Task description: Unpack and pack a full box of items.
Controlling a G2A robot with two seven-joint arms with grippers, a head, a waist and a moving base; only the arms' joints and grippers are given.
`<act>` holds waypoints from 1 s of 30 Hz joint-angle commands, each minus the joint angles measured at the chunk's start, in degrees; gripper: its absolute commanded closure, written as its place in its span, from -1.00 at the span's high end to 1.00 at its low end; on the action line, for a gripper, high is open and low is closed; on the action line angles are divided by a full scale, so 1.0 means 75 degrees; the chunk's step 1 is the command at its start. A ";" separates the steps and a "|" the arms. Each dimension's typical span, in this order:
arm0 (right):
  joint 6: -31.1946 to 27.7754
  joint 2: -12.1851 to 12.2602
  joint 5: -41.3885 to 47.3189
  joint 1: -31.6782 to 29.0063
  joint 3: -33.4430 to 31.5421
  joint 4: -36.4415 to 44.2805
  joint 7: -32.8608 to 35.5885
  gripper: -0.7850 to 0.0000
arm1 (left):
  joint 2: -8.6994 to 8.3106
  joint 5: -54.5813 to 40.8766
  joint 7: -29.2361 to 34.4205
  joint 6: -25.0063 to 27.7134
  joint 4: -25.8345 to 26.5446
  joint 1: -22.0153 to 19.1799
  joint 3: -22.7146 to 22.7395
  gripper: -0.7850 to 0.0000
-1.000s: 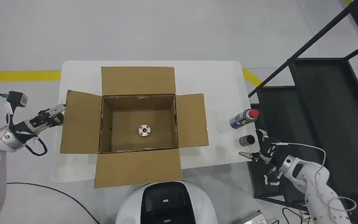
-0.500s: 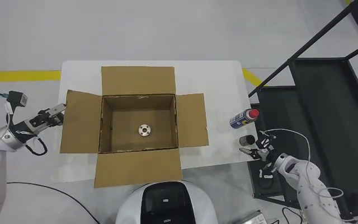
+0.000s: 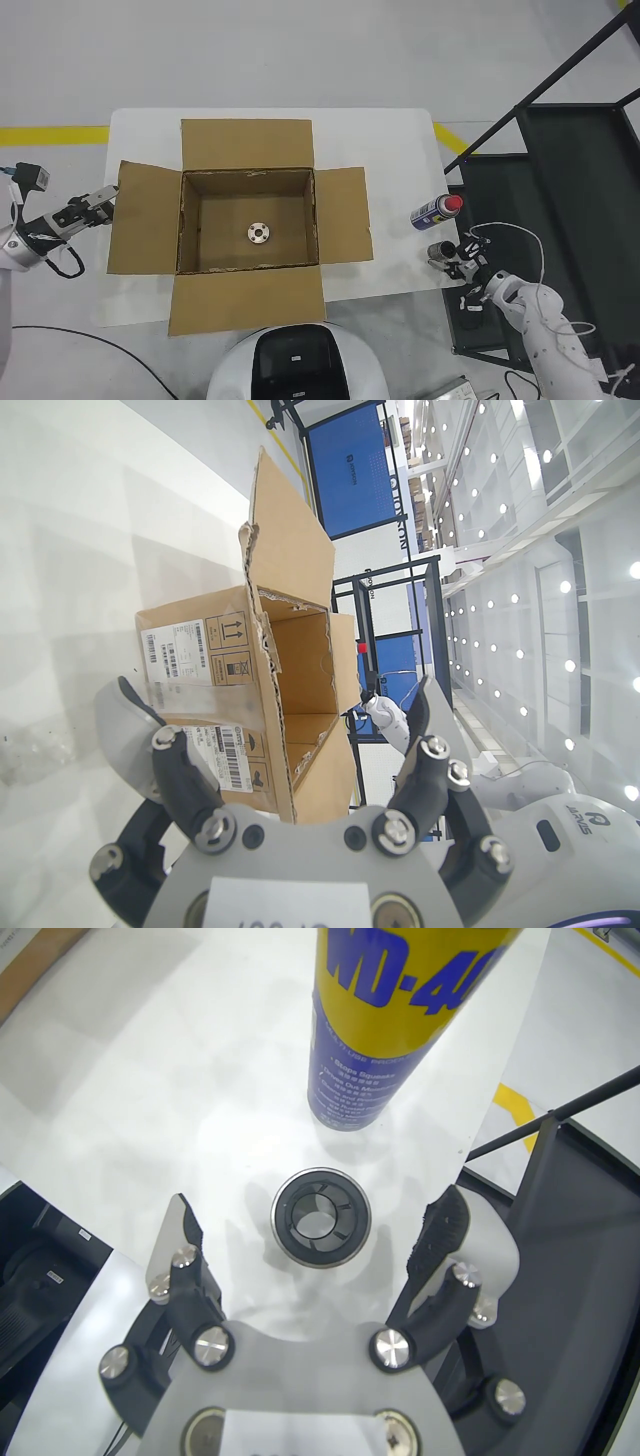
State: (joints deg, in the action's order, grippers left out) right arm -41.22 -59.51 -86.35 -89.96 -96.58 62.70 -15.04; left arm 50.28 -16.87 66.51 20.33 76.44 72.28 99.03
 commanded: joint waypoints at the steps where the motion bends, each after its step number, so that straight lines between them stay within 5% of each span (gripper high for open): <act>1: -0.0009 0.0001 -0.0002 0.0130 0.0063 -0.0145 -0.0018 1.00 | 0.0000 0.0000 0.0000 0.0000 0.0000 0.0000 0.0000 1.00; 11: 0.0056 0.0006 0.0026 0.0640 0.0310 -0.0975 -0.0018 0.89 | 0.0000 0.0000 0.0000 0.0000 0.0000 0.0000 0.0000 1.00; 12: 0.0038 0.0009 0.0021 0.0666 0.0330 -0.1027 -0.0044 0.73 | 0.0000 0.0000 0.0000 0.0000 0.0000 0.0000 0.0000 1.00; 13: -0.0017 0.0012 0.0031 0.0689 0.0353 -0.1073 -0.0078 -0.01 | 0.0000 0.0000 0.0000 0.0000 0.0000 0.0000 0.0000 1.00; 14: -0.0029 0.0018 0.0019 0.0713 0.0364 -0.1112 -0.0096 -0.17 | 0.0000 0.0000 0.0000 0.0000 0.0000 0.0000 0.0000 1.00; 16: -0.0043 0.0025 0.0008 0.0749 0.0396 -0.1182 -0.0147 -0.96 | 0.0000 0.0000 0.0000 0.0000 0.0000 0.0000 0.0000 1.00; 30: -0.0889 0.0168 0.0225 0.0707 0.0286 -0.1255 -0.0875 -1.00 | 0.0000 0.0000 0.0000 0.0000 0.0000 0.0000 0.0000 1.00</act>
State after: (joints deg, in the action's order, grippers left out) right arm -47.40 -58.44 -84.71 -84.35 -93.97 52.90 -21.11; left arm 50.28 -16.87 66.51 20.33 76.44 72.28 99.03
